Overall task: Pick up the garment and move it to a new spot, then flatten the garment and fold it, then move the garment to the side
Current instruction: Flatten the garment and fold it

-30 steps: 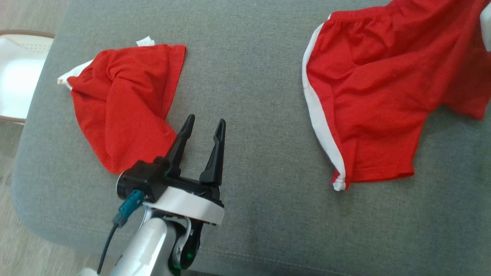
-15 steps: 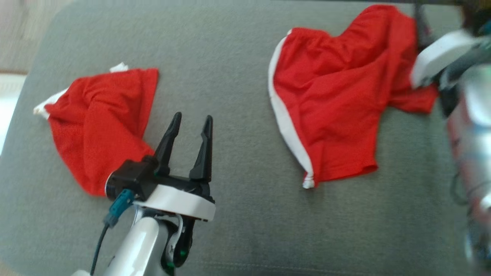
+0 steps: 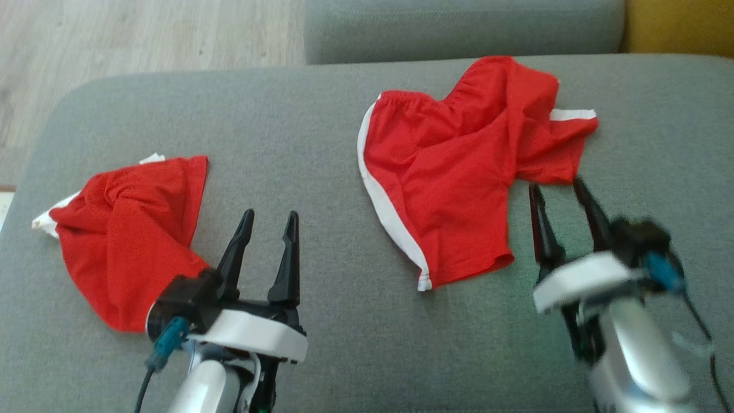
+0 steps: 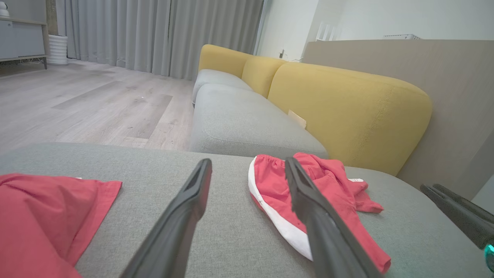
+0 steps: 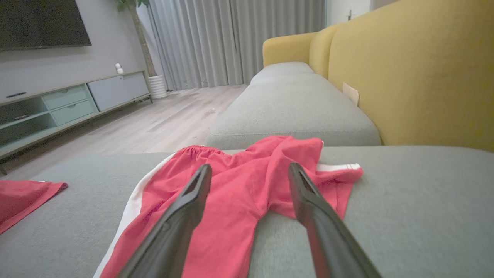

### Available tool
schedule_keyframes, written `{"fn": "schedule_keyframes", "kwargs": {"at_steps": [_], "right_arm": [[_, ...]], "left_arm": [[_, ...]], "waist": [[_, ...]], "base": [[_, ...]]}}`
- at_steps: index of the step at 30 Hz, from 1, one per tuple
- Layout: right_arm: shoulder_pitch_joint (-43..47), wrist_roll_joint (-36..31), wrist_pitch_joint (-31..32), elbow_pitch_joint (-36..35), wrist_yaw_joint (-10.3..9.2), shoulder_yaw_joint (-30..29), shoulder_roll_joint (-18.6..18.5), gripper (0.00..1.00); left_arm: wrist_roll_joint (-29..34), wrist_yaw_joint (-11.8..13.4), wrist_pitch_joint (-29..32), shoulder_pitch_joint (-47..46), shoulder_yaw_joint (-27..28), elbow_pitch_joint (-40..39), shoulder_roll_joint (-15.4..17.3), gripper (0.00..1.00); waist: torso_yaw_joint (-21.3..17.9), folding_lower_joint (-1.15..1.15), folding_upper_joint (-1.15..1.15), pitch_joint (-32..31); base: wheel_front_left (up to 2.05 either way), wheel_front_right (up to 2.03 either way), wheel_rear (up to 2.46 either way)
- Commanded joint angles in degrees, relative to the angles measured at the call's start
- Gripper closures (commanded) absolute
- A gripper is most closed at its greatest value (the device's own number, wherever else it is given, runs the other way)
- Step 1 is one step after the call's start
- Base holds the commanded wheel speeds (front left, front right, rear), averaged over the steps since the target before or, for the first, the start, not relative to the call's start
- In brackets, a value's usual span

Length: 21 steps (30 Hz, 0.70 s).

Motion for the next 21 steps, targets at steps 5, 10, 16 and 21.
{"fn": "schedule_keyframes", "kwargs": {"at_steps": [5,10,16,21], "right_arm": [[7.1,5.4,-0.6,-9.6,-0.05,4.3,0.9,0.00],[11.8,7.6,-0.6,-12.7,-0.05,5.8,0.9,0.00],[12.2,6.7,-0.6,-12.9,-0.05,7.0,0.9,0.00],[11.1,5.8,-0.1,-11.3,-0.05,8.3,0.9,0.00]], "left_arm": [[0.7,0.2,-0.3,0.1,2.8,-1.8,0.1,0.00],[1.1,0.0,-0.3,0.9,2.9,-1.5,0.1,0.00],[1.4,-0.4,-0.3,0.1,2.5,-1.3,0.1,0.00],[1.3,-0.5,-0.3,-0.1,2.2,-1.1,0.1,0.00]], "waist": [[-1.0,0.00,0.00,-1.9],[-1.5,0.00,0.00,-2.3],[-0.2,0.00,0.00,-1.4],[1.0,0.00,0.00,-0.8]], "base": [[0.00,0.00,0.00],[0.00,0.00,0.00],[0.00,0.00,0.00],[0.00,0.00,0.00]]}}
